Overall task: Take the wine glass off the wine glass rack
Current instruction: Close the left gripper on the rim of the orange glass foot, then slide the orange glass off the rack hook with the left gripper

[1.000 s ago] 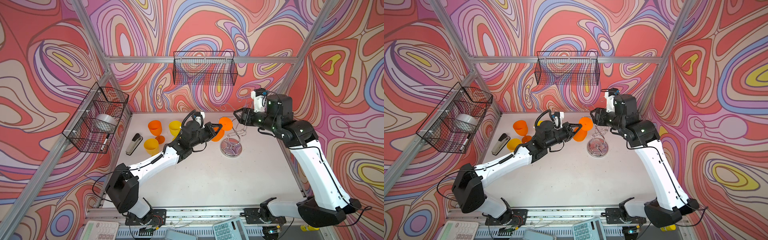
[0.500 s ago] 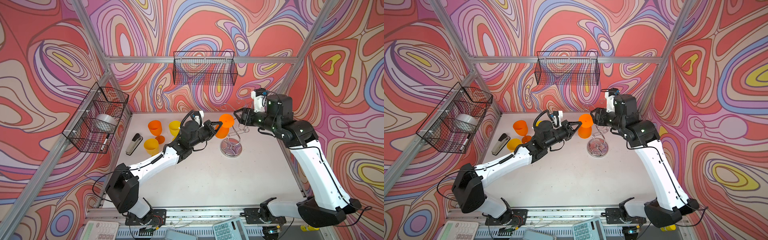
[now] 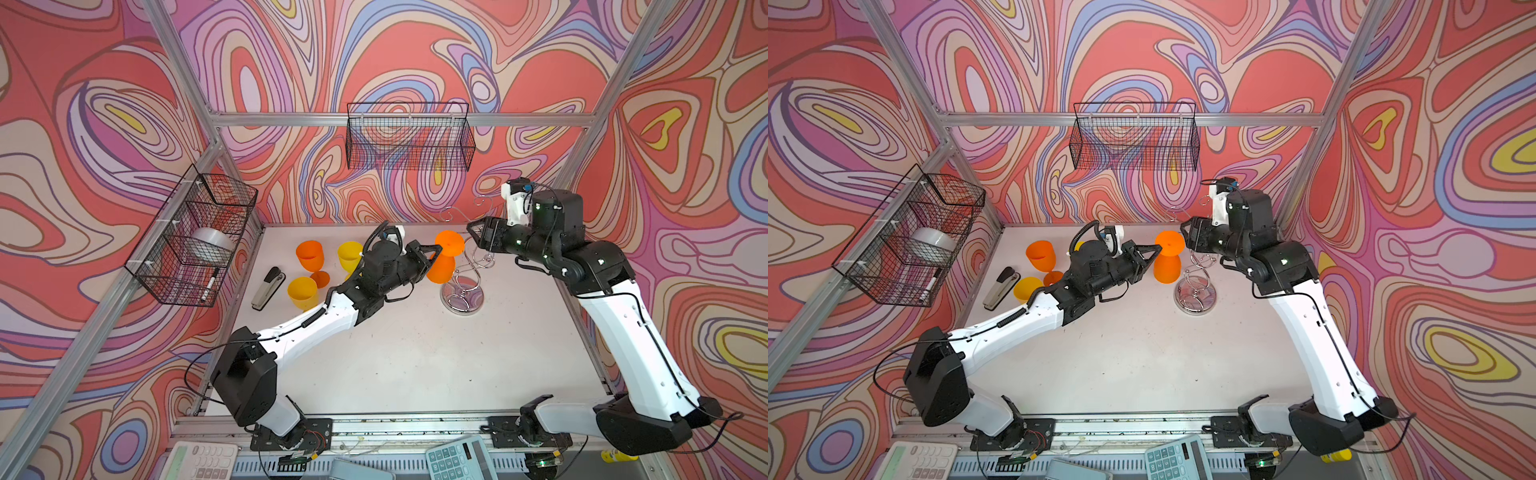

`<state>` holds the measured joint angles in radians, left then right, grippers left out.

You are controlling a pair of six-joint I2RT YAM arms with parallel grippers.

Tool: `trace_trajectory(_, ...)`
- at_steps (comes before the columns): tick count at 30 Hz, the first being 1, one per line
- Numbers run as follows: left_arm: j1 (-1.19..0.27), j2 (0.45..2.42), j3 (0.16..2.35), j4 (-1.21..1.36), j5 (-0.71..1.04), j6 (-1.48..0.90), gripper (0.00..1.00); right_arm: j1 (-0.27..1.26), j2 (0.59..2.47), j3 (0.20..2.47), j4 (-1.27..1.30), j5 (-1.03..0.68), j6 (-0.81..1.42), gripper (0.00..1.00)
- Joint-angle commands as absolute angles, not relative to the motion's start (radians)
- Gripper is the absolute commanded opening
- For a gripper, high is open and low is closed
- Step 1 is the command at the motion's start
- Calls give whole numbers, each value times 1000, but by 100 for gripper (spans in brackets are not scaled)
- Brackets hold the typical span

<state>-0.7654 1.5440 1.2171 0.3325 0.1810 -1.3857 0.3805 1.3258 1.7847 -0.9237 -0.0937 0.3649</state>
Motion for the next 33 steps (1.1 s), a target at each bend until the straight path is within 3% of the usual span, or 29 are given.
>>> trace_trajectory(1, -769, 1498, 1274, 265, 158, -1423, 0, 382, 1302, 1769, -899, -85, 364, 62)
trace_trajectory(19, -774, 1507, 1414, 97, 132, -1465, 0, 382, 1285, 1757, -885, -88, 374, 62)
trace_trajectory(33, -775, 1538, 1442, 109, 94, -1404, 0, 383, 1270, 1764, -896, -82, 365, 62)
